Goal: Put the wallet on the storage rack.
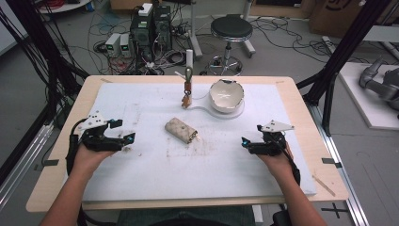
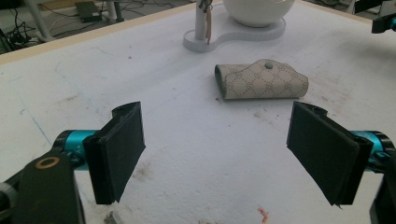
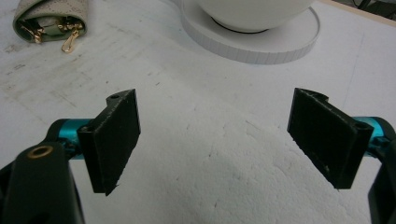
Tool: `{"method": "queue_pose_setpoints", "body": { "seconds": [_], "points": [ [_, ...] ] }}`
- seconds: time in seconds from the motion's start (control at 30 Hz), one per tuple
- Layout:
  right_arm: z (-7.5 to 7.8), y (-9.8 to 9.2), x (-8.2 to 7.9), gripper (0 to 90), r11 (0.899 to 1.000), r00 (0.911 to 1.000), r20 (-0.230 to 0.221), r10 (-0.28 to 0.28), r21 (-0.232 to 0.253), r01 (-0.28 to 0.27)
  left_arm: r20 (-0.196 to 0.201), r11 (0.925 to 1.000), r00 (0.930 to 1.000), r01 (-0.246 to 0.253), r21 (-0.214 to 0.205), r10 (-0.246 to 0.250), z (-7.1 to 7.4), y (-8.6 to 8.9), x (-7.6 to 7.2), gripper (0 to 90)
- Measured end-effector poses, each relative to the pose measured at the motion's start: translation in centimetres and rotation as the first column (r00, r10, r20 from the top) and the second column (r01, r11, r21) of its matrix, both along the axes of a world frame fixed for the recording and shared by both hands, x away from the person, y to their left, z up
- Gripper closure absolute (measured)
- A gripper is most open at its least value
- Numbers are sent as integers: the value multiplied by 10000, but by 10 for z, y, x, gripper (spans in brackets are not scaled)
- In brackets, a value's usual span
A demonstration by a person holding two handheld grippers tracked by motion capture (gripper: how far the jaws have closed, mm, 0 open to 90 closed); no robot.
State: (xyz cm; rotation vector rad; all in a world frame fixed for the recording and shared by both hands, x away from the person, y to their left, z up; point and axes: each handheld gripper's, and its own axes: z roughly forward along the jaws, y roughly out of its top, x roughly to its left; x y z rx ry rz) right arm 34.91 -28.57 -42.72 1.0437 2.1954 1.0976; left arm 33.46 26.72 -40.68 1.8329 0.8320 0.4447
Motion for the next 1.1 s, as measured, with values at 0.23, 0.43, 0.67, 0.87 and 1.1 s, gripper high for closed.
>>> {"method": "queue_pose_setpoints", "body": {
  "seconds": [0.23,0.43,0.67,0.87,1.1],
  "points": [
    [2,6,0,173,9998,9999,-30,126,148,-125,-4,9998,9999,-127,154,127,-3,3,1,190],
    [4,17,2,173,9990,9992,24,401,193,-401,-21,9994,9997,-258,222,259,-5,8,-1,190],
    [9,35,8,173,9968,9970,65,769,233,-771,-47,9989,9992,-401,262,402,-7,14,-5,190],
    [13,58,17,173,9920,9927,-15,1206,373,-1205,-80,9979,9982,-590,273,592,-9,20,-10,190],
    [19,88,30,173,9857,9858,-200,1665,312,-1659,-4,9978,9982,-594,291,594,-12,21,-11,190]
  ]
}}
